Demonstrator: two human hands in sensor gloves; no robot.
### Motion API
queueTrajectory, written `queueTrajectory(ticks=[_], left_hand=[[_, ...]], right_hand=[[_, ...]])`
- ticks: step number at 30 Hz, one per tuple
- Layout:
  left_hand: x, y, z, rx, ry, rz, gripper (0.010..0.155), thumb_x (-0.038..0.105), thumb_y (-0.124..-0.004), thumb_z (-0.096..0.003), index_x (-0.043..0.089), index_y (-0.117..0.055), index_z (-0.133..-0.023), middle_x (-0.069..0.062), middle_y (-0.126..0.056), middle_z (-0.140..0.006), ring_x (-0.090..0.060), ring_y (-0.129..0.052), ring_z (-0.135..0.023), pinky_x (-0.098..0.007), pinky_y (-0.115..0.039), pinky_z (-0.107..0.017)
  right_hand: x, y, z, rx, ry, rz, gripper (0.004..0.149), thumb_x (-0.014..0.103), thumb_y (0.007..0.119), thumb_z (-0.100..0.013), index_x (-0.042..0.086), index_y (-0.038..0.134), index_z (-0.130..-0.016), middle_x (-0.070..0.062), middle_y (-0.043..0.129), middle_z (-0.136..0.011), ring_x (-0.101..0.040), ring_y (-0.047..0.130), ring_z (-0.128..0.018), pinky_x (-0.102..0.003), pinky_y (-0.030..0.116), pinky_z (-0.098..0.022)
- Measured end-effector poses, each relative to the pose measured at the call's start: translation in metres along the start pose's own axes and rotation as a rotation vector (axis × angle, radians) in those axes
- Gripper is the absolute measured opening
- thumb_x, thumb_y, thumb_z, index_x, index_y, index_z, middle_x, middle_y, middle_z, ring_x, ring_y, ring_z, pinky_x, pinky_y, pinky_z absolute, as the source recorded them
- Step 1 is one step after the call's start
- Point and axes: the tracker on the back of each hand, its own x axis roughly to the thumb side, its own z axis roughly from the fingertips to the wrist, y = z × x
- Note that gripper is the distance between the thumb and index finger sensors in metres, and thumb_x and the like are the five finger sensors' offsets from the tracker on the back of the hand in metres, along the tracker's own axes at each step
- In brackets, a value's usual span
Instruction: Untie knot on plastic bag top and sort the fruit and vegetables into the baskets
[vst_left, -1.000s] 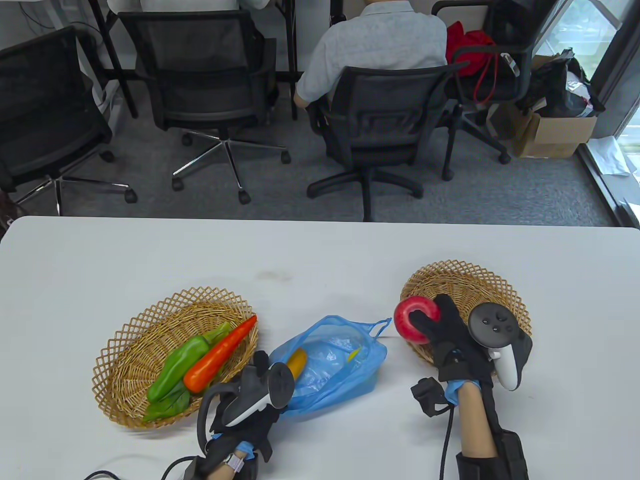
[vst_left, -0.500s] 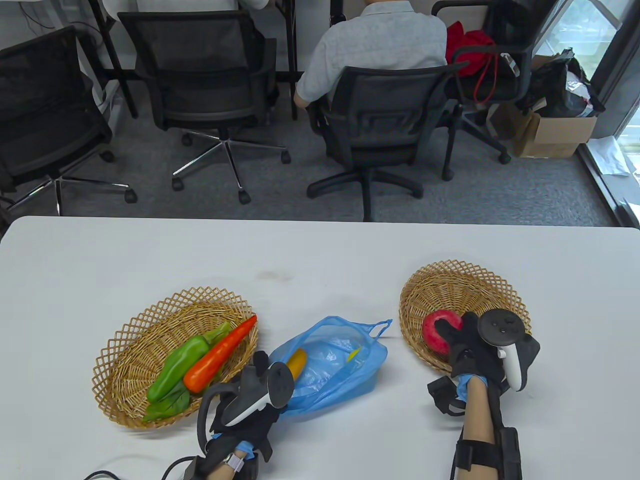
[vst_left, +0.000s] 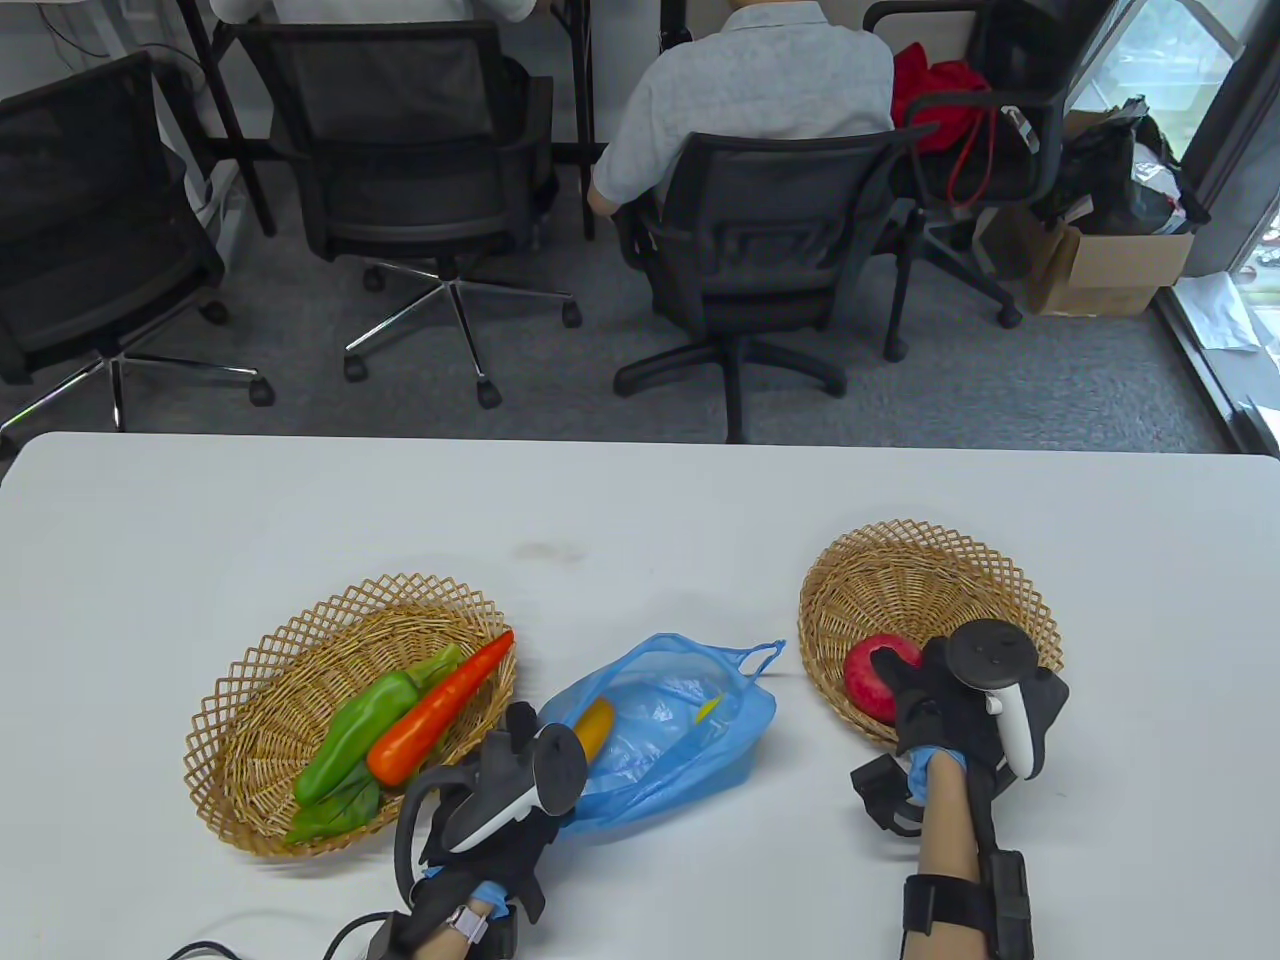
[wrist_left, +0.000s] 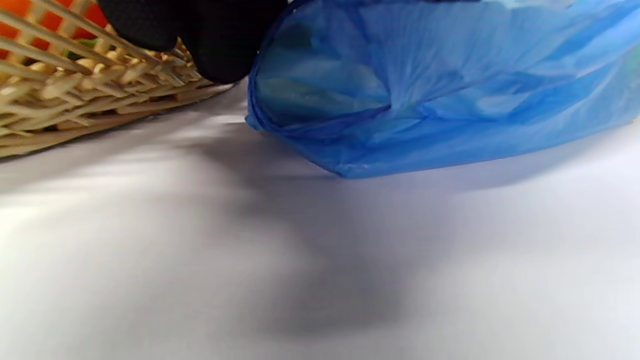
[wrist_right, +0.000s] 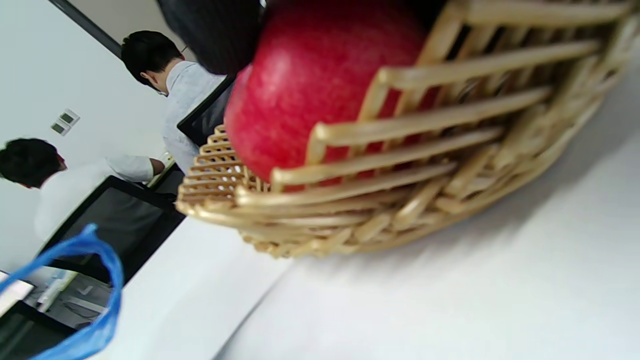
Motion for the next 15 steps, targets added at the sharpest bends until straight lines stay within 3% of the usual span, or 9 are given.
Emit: queueTrajectory(ticks=[6,10,15], left_hand=[[-0.003,0.0,-0.001,-0.006,-0.005,0.032,0.094,0.048,-0.071,-0.0558,-0.003,-0.021,-0.118,-0.025,-0.056,-0.113,-0.039,-0.078,-0.095,-0.059,-0.068,-0.07],[-0.004,0.0,-0.002,-0.012,-0.006,0.044,0.094,0.048,-0.071,-0.0557,-0.003,-0.021,-0.118,-0.025,-0.056,-0.114,-0.039,-0.078,-0.095,-0.059,-0.068,-0.07],[-0.005,-0.001,-0.002,-0.011,-0.007,0.049,0.094,0.048,-0.071,-0.0557,-0.003,-0.022,-0.118,-0.025,-0.056,-0.113,-0.039,-0.078,-0.095,-0.059,-0.068,-0.07]], right_hand=[[0.036,-0.007,0.024,-0.118,-0.16,0.126,0.085,0.036,0.067,-0.062,-0.019,0.024,-0.11,-0.054,0.031,-0.105,-0.073,0.042,-0.088,-0.078,0.043,-0.061],[0.075,-0.009,0.051,-0.189,-0.338,0.167,0.077,0.033,0.069,-0.061,-0.016,0.037,-0.111,-0.05,0.041,-0.105,-0.069,0.05,-0.088,-0.076,0.048,-0.062],[0.121,0.006,0.085,-0.147,-0.531,0.179,0.058,0.027,0.071,-0.06,-0.006,0.059,-0.106,-0.039,0.065,-0.101,-0.057,0.072,-0.084,-0.067,0.063,-0.06]])
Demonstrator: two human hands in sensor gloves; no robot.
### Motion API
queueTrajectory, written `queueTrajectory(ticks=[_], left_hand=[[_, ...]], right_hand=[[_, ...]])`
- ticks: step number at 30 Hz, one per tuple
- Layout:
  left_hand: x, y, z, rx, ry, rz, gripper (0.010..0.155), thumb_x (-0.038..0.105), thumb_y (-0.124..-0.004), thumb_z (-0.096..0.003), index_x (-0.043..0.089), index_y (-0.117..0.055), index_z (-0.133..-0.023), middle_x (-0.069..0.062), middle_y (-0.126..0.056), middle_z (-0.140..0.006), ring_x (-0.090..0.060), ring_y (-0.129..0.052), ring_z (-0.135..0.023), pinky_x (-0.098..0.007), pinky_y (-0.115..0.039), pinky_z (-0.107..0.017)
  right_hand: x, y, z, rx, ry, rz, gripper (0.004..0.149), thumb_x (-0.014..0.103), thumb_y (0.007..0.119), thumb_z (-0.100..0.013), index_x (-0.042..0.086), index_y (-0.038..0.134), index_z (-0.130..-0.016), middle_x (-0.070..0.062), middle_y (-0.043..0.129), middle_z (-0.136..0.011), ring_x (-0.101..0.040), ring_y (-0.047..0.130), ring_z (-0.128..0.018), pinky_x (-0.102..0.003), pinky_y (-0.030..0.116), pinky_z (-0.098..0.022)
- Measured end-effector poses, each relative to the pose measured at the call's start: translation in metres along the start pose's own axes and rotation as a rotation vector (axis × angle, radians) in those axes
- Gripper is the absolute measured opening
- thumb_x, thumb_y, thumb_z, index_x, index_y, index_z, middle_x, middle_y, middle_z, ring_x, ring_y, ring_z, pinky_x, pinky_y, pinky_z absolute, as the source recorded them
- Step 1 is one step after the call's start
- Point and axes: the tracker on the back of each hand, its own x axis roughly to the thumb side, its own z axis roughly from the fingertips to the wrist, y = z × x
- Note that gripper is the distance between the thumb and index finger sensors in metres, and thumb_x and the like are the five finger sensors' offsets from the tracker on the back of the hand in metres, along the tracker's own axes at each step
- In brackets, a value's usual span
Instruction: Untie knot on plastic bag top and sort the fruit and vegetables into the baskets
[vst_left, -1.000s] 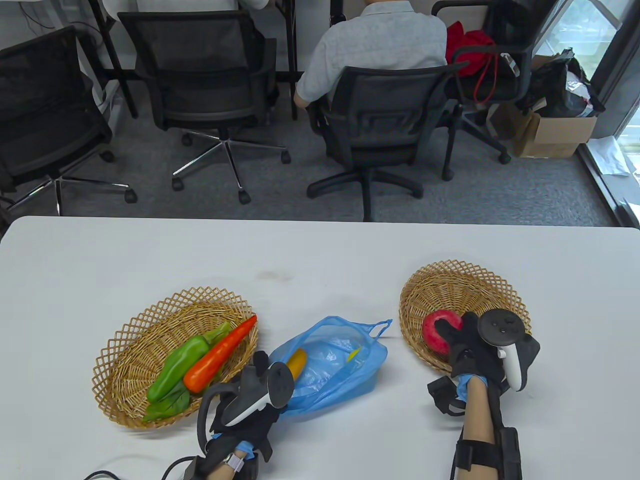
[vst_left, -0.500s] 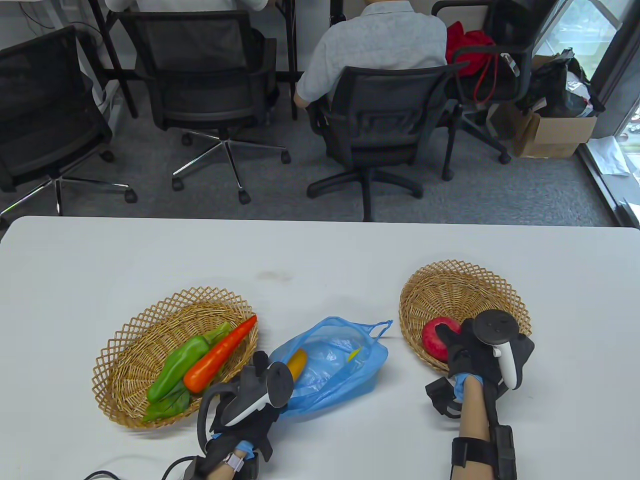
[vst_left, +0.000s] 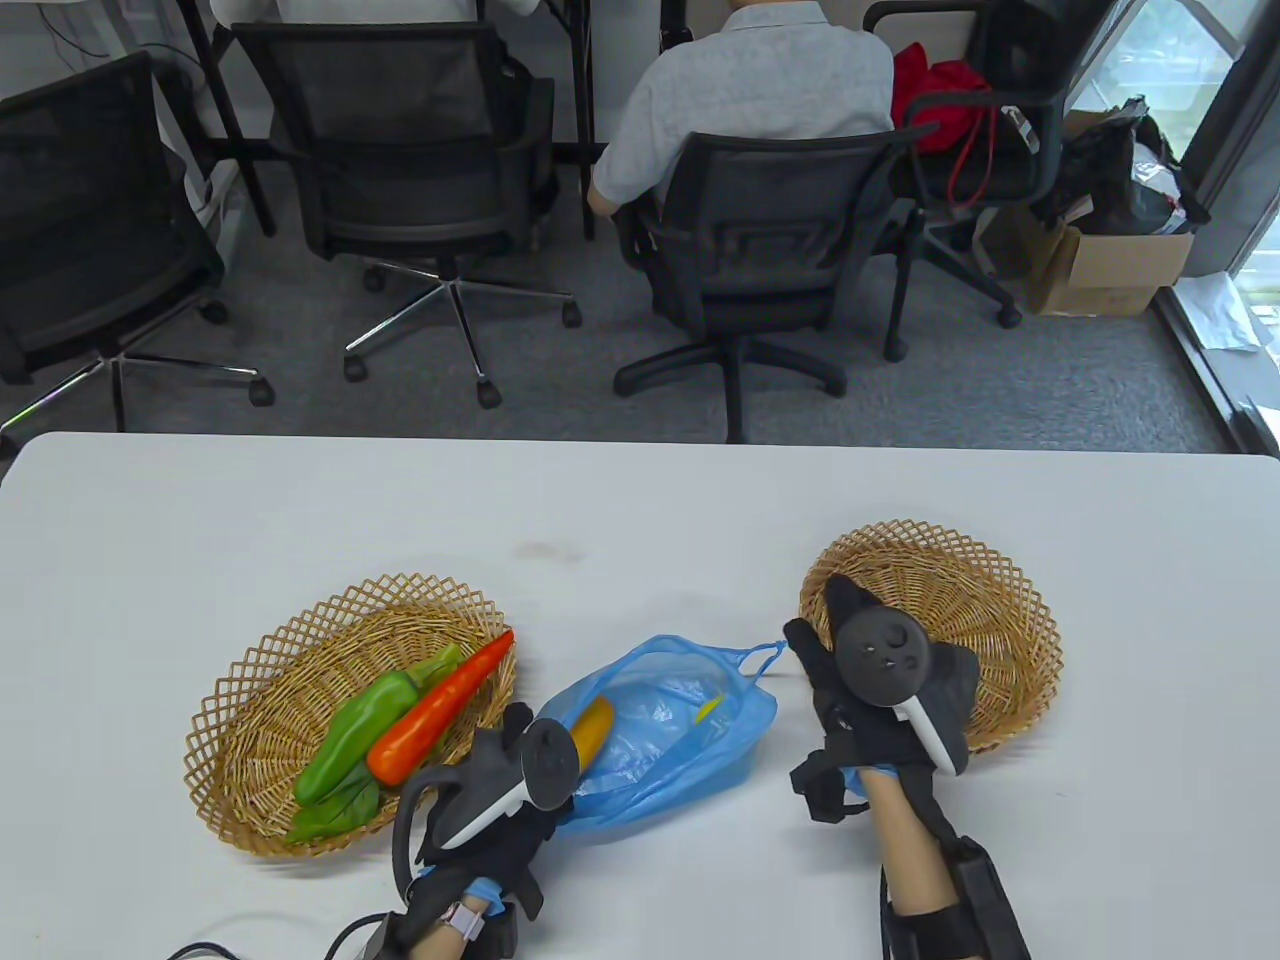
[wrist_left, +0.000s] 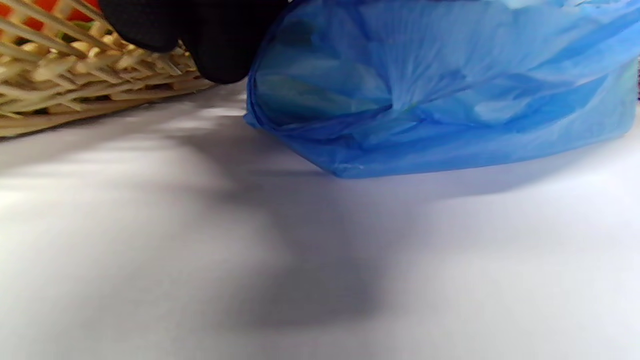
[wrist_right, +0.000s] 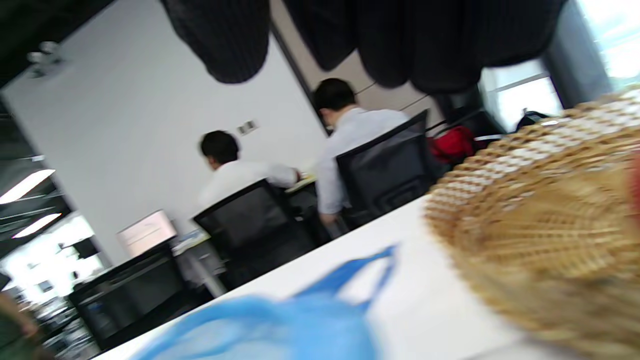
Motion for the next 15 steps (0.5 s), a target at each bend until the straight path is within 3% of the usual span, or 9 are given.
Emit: queueTrajectory(ticks=[7,15], left_hand=[[-0.003,0.0,-0.001,0.001,-0.003,0.023,0.093,0.047,-0.071,-0.0559,-0.003,-0.022,-0.118,-0.025,-0.057,-0.113,-0.039,-0.078,-0.095,-0.058,-0.069,-0.07],[-0.007,-0.002,-0.005,-0.017,-0.026,0.083,0.091,0.041,-0.074,-0.0554,-0.003,-0.024,-0.117,-0.025,-0.059,-0.113,-0.038,-0.08,-0.094,-0.057,-0.07,-0.07]], right_hand=[[0.057,0.038,0.006,0.182,-0.147,-0.067,0.041,0.019,0.072,-0.058,0.001,0.078,-0.095,-0.03,0.088,-0.084,-0.042,0.095,-0.064,-0.052,0.083,-0.046],[0.066,0.114,0.005,0.535,-0.008,-0.144,0.05,0.015,0.069,-0.058,-0.013,0.066,-0.1,-0.04,0.081,-0.086,-0.042,0.096,-0.06,-0.046,0.086,-0.041]])
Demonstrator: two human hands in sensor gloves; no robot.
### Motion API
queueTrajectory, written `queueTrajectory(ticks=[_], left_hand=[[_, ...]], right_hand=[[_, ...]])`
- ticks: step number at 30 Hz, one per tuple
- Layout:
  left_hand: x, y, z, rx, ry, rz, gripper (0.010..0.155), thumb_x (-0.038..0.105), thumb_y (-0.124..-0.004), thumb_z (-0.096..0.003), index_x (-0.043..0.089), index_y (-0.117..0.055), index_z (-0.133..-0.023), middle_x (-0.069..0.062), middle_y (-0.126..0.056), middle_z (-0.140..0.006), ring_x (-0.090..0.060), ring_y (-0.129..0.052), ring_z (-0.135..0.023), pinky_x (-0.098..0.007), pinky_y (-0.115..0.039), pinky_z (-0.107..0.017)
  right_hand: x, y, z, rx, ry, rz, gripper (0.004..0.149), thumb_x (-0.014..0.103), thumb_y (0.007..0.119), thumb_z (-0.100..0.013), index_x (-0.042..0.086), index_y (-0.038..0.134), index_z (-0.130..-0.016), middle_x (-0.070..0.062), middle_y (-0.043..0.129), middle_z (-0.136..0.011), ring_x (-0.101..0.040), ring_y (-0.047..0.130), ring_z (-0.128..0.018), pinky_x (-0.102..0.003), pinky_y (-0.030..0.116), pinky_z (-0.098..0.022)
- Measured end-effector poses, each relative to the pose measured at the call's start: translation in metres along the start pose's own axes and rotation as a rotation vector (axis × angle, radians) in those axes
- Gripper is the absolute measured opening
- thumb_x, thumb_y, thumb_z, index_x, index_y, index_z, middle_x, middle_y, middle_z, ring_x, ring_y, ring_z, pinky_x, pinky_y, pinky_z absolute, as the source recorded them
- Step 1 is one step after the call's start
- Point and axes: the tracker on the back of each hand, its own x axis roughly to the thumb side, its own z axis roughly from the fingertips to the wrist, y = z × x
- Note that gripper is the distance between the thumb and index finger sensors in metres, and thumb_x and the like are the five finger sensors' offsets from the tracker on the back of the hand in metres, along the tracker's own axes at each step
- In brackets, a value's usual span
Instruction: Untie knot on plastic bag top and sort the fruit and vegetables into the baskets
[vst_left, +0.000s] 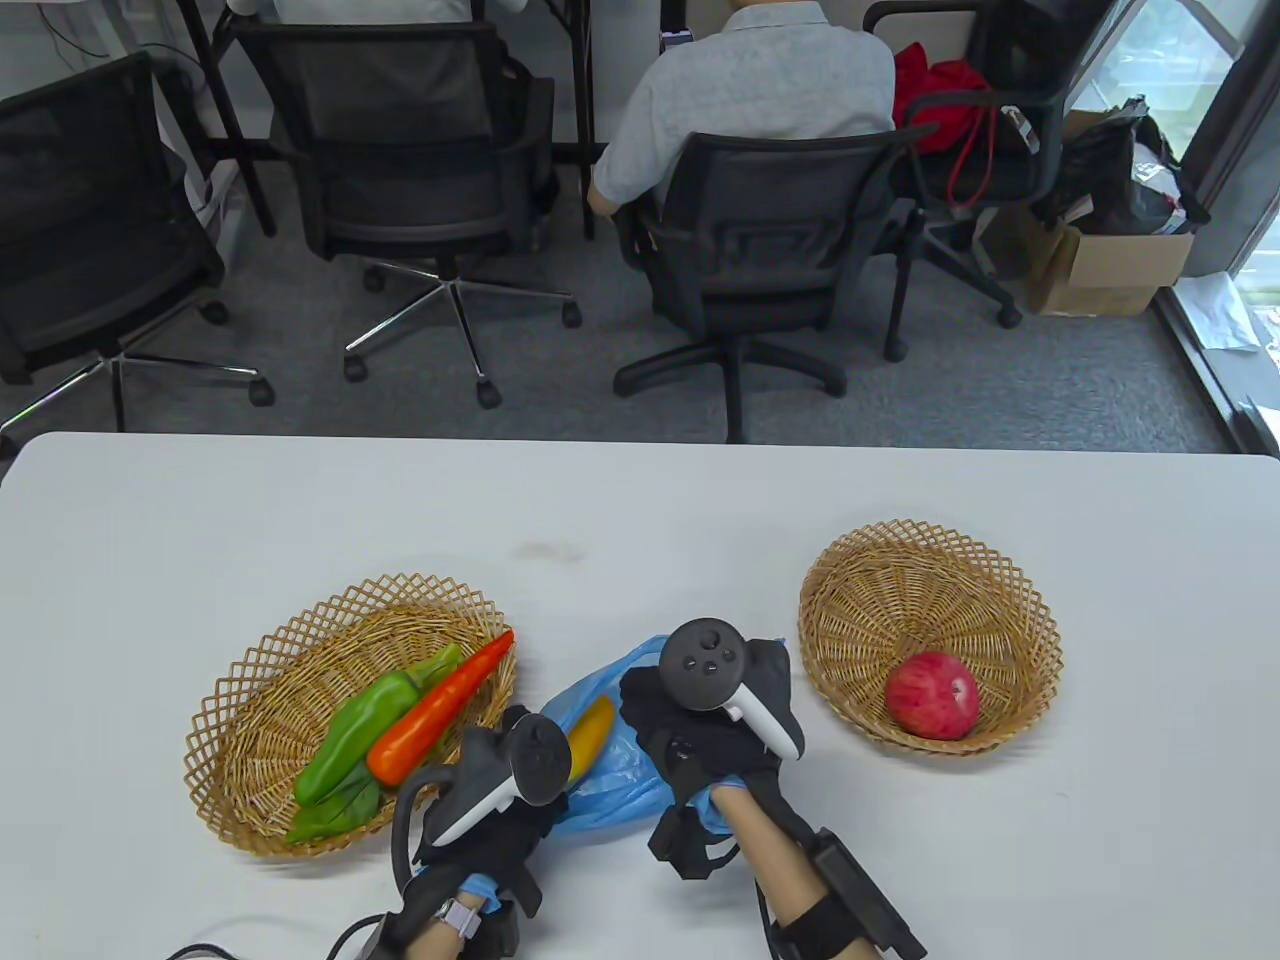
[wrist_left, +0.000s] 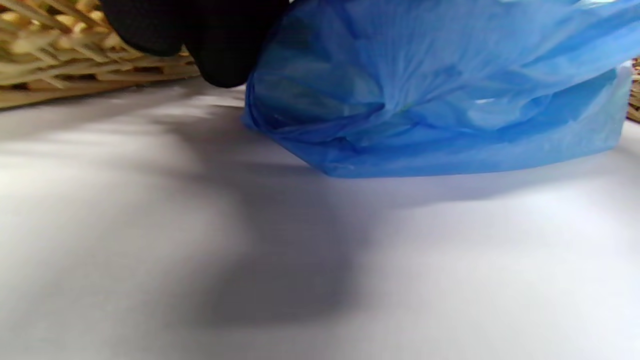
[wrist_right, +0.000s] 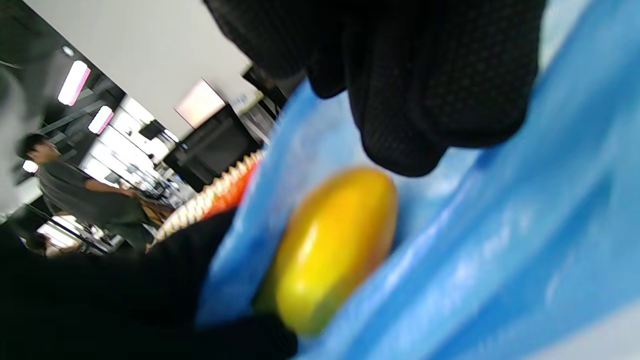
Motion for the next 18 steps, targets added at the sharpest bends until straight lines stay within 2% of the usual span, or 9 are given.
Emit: queueTrajectory(ticks=[3,11,18], left_hand=[[-0.002,-0.001,-0.001,-0.012,-0.026,0.054,0.089,0.037,-0.076,-0.0549,-0.003,-0.026,-0.117,-0.024,-0.06,-0.112,-0.036,-0.081,-0.094,-0.056,-0.072,-0.069],[-0.003,-0.005,-0.007,-0.045,-0.112,0.224,0.087,0.027,-0.079,-0.0534,-0.005,-0.027,-0.116,-0.023,-0.062,-0.11,-0.031,-0.083,-0.092,-0.052,-0.074,-0.069],[0.0,-0.011,-0.009,-0.057,-0.172,0.325,0.085,0.025,-0.079,-0.053,-0.005,-0.029,-0.115,-0.022,-0.063,-0.109,-0.029,-0.084,-0.092,-0.049,-0.075,-0.07]], right_hand=[[-0.006,0.018,-0.012,0.084,0.065,-0.018,0.058,0.017,0.068,-0.059,-0.018,0.056,-0.104,-0.045,0.073,-0.089,-0.044,0.095,-0.061,-0.047,0.086,-0.041],[-0.011,0.038,-0.02,0.171,0.095,-0.022,0.078,0.03,0.07,-0.061,-0.024,0.038,-0.107,-0.051,0.062,-0.094,-0.05,0.089,-0.066,-0.052,0.083,-0.043],[-0.003,0.047,-0.02,0.188,0.118,0.152,0.088,0.034,0.07,-0.06,-0.025,0.026,-0.108,-0.054,0.049,-0.099,-0.06,0.078,-0.074,-0.06,0.076,-0.049]])
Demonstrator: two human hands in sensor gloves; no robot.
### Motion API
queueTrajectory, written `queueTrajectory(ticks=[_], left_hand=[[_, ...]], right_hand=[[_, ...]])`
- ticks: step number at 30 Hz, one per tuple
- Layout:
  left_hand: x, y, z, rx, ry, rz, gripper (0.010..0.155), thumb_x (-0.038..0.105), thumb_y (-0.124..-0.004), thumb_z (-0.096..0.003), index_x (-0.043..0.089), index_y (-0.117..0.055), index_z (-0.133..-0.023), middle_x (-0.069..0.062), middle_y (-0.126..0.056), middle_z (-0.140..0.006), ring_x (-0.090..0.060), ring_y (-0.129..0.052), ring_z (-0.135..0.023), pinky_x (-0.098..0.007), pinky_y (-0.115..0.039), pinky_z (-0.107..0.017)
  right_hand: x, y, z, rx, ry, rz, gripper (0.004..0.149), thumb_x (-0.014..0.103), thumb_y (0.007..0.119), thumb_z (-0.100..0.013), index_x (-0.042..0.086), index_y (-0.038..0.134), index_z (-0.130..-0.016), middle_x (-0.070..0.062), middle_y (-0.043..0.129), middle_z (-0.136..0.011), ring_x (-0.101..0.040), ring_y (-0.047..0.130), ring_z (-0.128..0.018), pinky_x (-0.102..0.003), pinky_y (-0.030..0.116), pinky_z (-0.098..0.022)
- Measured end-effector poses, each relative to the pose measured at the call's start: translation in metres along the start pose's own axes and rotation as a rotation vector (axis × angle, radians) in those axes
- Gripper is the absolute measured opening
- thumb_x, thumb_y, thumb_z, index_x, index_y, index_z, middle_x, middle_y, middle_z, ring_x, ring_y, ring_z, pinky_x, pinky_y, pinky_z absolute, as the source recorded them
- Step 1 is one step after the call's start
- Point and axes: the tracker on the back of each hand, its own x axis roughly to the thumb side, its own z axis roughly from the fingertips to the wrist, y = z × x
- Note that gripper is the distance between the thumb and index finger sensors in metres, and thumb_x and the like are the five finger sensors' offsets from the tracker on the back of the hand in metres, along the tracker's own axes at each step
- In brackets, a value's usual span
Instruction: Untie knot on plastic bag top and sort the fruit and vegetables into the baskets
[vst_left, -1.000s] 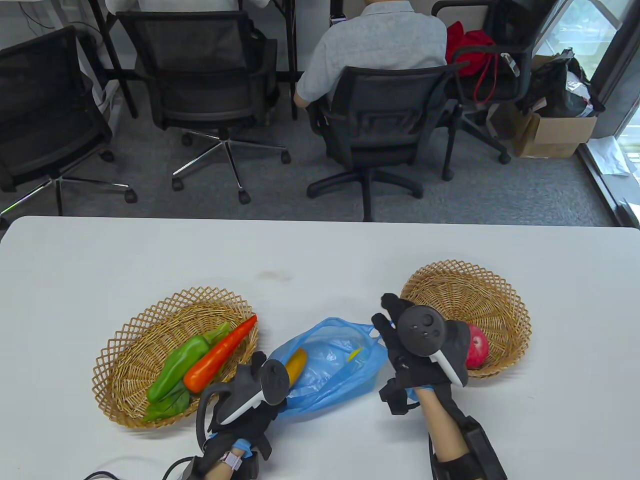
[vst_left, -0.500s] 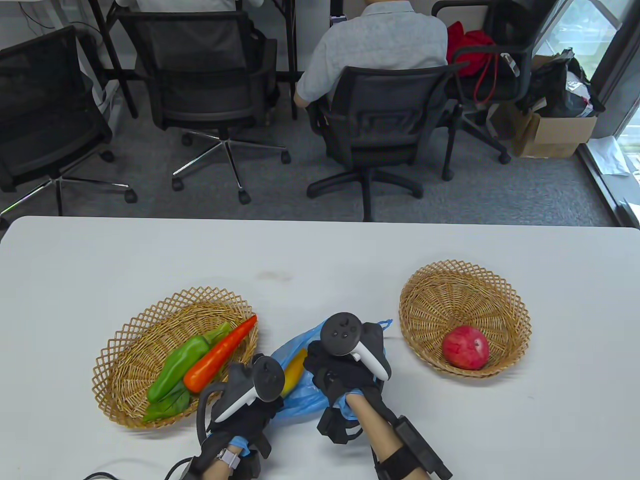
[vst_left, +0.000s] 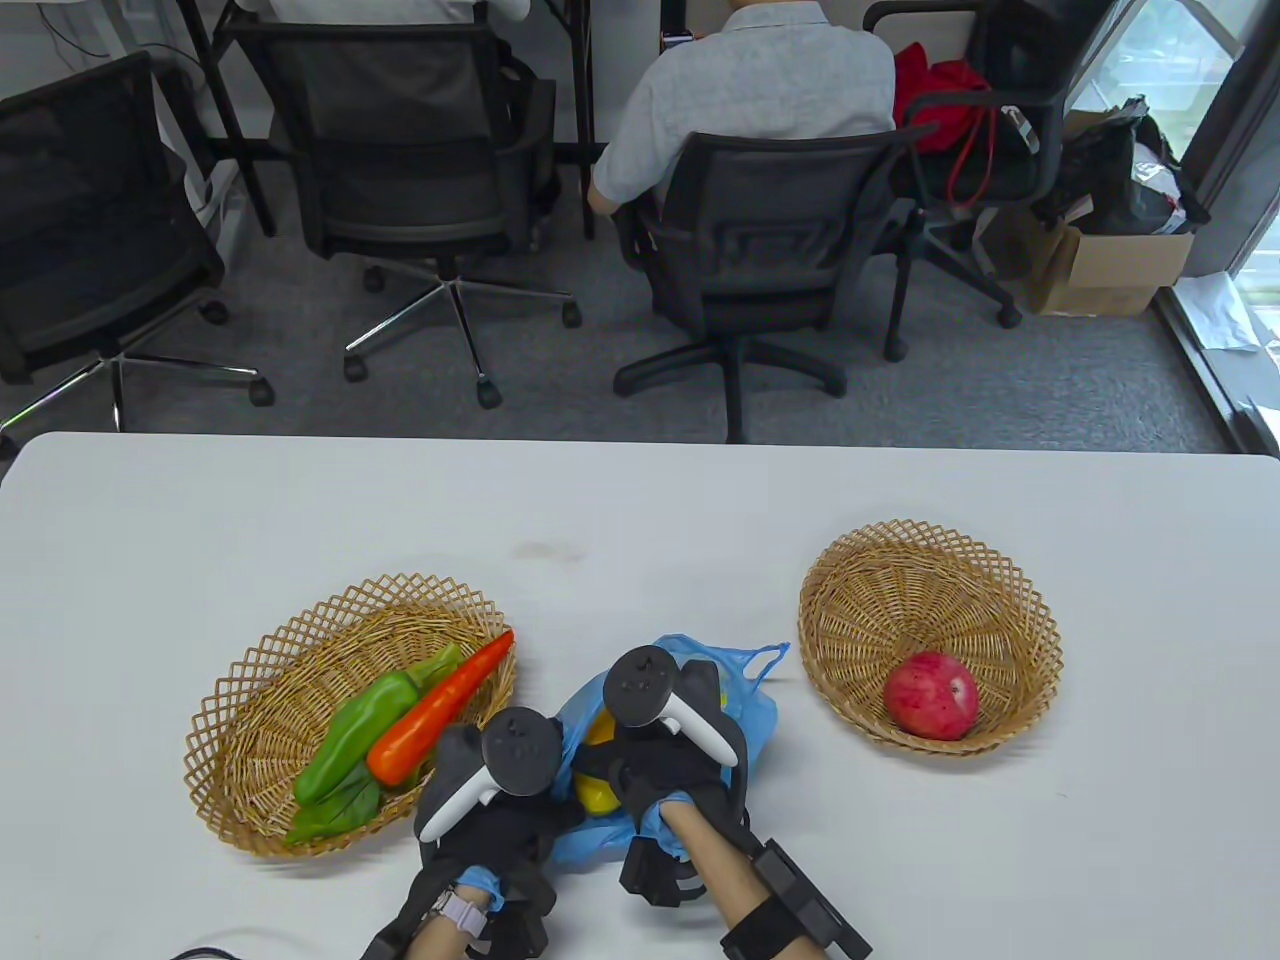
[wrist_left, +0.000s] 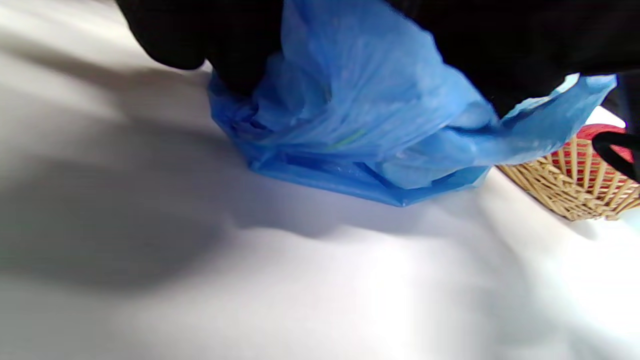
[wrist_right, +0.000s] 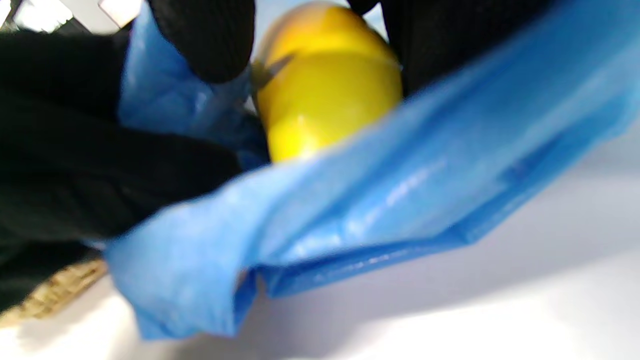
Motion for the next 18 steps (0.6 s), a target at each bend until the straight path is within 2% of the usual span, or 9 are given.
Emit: queueTrajectory(ticks=[4,10,13,18], left_hand=[[0.0,-0.001,-0.001,-0.003,-0.006,0.028,0.084,0.024,-0.079,-0.0533,-0.005,-0.03,-0.115,-0.021,-0.064,-0.109,-0.028,-0.084,-0.092,-0.049,-0.075,-0.07],[0.001,-0.002,-0.001,0.002,0.009,0.007,0.081,0.024,-0.077,-0.0541,-0.005,-0.031,-0.115,-0.022,-0.065,-0.108,-0.028,-0.085,-0.09,-0.05,-0.076,-0.068],[0.001,-0.002,0.0,0.013,0.016,-0.005,0.08,0.027,-0.075,-0.0557,-0.005,-0.032,-0.115,-0.022,-0.065,-0.107,-0.029,-0.085,-0.089,-0.051,-0.075,-0.067],[0.001,-0.003,0.0,0.014,0.034,-0.028,0.077,0.029,-0.07,-0.0581,-0.004,-0.032,-0.116,-0.022,-0.065,-0.108,-0.03,-0.085,-0.089,-0.052,-0.075,-0.067]], right_hand=[[0.006,0.005,-0.002,0.006,0.017,0.112,0.092,0.034,0.071,-0.06,-0.026,0.021,-0.108,-0.055,0.044,-0.101,-0.063,0.073,-0.078,-0.064,0.072,-0.053],[0.013,0.013,-0.008,0.002,0.041,0.228,0.095,0.035,0.073,-0.058,-0.027,0.021,-0.107,-0.055,0.046,-0.099,-0.062,0.072,-0.077,-0.065,0.07,-0.055],[0.015,0.014,-0.008,-0.01,0.034,0.258,0.096,0.034,0.076,-0.056,-0.028,0.021,-0.106,-0.055,0.05,-0.097,-0.061,0.073,-0.076,-0.064,0.07,-0.054],[0.011,0.011,-0.01,-0.064,-0.002,0.27,0.096,0.038,0.079,-0.053,-0.029,0.032,-0.104,-0.052,0.063,-0.09,-0.055,0.082,-0.07,-0.058,0.077,-0.05]])
